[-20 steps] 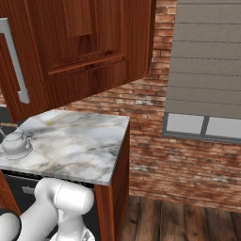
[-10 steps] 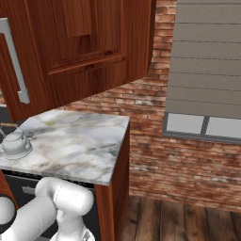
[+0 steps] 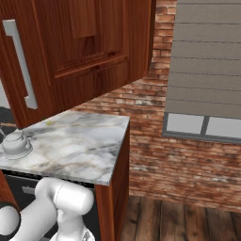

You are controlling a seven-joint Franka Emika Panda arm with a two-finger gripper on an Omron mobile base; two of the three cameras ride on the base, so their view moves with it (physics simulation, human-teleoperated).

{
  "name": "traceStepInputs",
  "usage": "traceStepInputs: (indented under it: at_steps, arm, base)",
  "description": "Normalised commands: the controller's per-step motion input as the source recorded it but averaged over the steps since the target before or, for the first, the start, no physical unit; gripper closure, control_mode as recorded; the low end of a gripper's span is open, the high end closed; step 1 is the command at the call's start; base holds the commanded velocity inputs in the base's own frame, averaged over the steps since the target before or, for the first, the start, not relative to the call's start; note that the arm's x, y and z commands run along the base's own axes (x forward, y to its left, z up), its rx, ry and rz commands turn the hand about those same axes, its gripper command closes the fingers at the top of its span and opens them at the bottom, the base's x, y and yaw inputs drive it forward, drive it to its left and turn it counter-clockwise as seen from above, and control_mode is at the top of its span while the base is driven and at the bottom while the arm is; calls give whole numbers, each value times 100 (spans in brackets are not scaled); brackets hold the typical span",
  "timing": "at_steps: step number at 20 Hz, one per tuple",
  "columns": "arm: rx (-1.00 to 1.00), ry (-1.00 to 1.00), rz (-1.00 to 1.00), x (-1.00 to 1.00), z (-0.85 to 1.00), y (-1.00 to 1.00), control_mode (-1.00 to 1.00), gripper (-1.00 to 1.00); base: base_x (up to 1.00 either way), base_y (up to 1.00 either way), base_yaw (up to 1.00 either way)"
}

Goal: Open the cabinet. Pick the sponge and place it next to the sink. Then close the cabinet.

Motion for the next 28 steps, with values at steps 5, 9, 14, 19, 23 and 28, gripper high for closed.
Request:
traceStepInputs:
  at_steps: [5,9,14,19,23,28]
  arm:
    - [0,0,-23,-45,0,-91,-100,-100]
    - [0,0,-21,-27,0,-81,-100,-100]
    - [0,0,-18,-1,0,-72,-100,-100]
    - [0,0,-15,0,0,-68,-100,-100]
    - [0,-4,-12,0,0,-71,-100,-100]
    - [0,-5,-10,0,0,-61,-100,-100]
  base:
    - [0,0,0]
    - [0,0,0]
    - [0,0,0]
    - [0,0,0]
    - [0,0,0]
    - [0,0,0]
